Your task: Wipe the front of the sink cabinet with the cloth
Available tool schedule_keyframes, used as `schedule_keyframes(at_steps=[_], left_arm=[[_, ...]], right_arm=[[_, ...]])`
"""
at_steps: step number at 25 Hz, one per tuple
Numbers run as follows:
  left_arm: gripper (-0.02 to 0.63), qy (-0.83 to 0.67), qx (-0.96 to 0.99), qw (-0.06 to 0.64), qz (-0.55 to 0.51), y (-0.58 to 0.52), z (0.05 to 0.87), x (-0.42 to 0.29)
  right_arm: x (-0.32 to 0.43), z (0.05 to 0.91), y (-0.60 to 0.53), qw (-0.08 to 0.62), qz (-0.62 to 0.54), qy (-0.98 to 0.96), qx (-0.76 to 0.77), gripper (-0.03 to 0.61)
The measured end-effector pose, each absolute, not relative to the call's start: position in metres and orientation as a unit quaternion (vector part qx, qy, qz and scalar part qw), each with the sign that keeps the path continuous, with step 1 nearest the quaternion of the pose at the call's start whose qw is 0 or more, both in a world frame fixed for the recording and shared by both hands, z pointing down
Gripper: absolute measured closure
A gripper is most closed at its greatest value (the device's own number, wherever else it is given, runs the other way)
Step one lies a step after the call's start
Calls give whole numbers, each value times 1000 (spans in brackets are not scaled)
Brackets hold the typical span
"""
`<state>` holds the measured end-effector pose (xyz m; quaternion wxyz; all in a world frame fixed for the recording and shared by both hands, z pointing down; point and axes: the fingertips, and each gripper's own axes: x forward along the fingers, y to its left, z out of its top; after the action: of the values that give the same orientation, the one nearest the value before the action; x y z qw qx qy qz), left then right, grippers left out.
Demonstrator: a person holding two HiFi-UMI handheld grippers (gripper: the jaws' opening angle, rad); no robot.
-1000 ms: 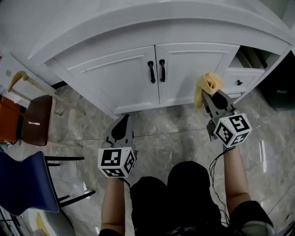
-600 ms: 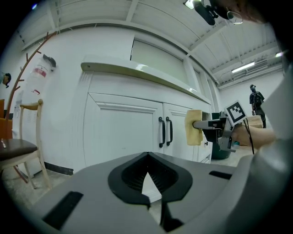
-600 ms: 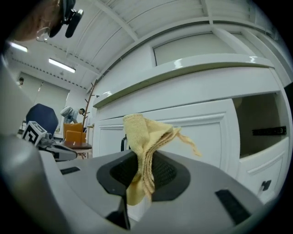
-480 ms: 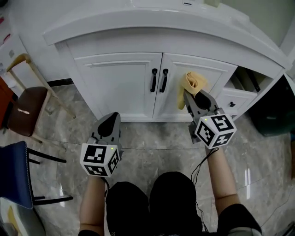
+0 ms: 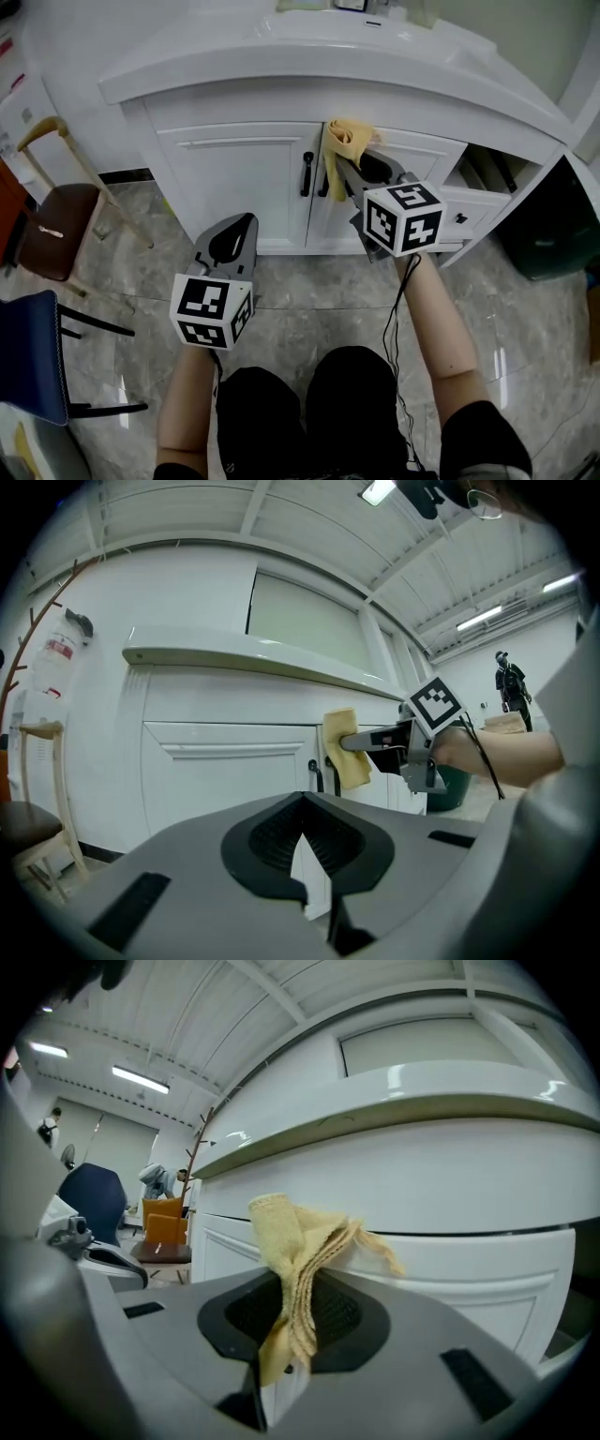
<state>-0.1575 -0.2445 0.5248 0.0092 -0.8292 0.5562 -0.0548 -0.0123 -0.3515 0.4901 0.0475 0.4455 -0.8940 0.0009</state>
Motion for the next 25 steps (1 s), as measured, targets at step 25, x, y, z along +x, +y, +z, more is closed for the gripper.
schedule_keyframes(at_steps=[25], left_arm=[[598,448,-890,17,-80,-276,521,-12]], right_arm=[[234,500,-362,30,24,-774,632,497]])
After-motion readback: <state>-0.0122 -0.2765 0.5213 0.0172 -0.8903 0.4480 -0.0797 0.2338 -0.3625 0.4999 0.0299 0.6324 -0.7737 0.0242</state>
